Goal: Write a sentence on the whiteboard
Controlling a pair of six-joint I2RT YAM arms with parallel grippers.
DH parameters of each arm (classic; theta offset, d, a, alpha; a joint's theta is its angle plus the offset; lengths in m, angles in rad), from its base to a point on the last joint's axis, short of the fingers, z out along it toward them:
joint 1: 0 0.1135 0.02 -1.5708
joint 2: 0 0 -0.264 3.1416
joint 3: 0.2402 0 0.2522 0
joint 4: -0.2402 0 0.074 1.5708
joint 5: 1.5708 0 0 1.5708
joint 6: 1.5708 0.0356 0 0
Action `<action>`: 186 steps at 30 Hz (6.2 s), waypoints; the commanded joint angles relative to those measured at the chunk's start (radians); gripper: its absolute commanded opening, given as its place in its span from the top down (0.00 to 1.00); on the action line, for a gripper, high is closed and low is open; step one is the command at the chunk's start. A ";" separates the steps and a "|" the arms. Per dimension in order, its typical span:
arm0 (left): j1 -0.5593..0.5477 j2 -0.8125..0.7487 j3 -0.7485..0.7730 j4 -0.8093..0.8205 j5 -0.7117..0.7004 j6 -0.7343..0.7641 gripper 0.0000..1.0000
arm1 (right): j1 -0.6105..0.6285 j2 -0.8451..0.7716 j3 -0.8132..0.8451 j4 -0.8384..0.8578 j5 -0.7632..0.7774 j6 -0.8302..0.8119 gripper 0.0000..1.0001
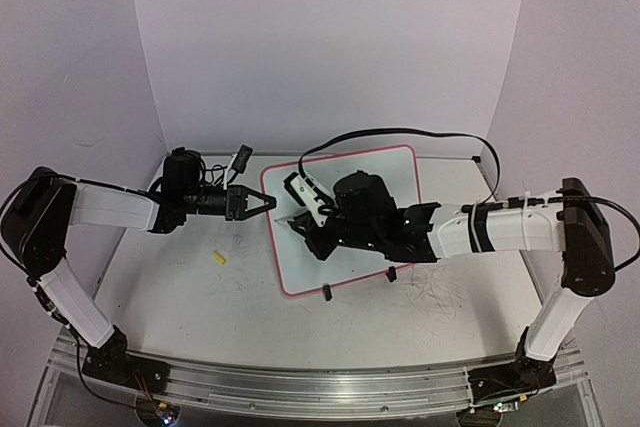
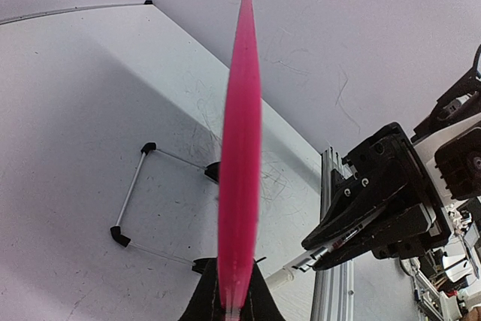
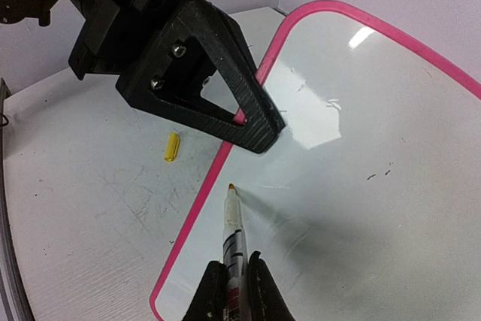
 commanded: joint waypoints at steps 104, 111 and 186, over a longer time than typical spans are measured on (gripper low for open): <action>0.001 0.009 0.014 0.041 0.034 -0.005 1.00 | 0.025 -0.011 -0.020 0.112 0.058 0.049 1.00; 0.001 0.000 0.011 0.041 0.033 -0.007 1.00 | 0.025 0.007 -0.009 0.118 0.060 0.051 1.00; 0.001 0.004 0.016 0.041 0.033 -0.010 1.00 | 0.026 -0.013 -0.089 0.077 0.173 0.149 1.00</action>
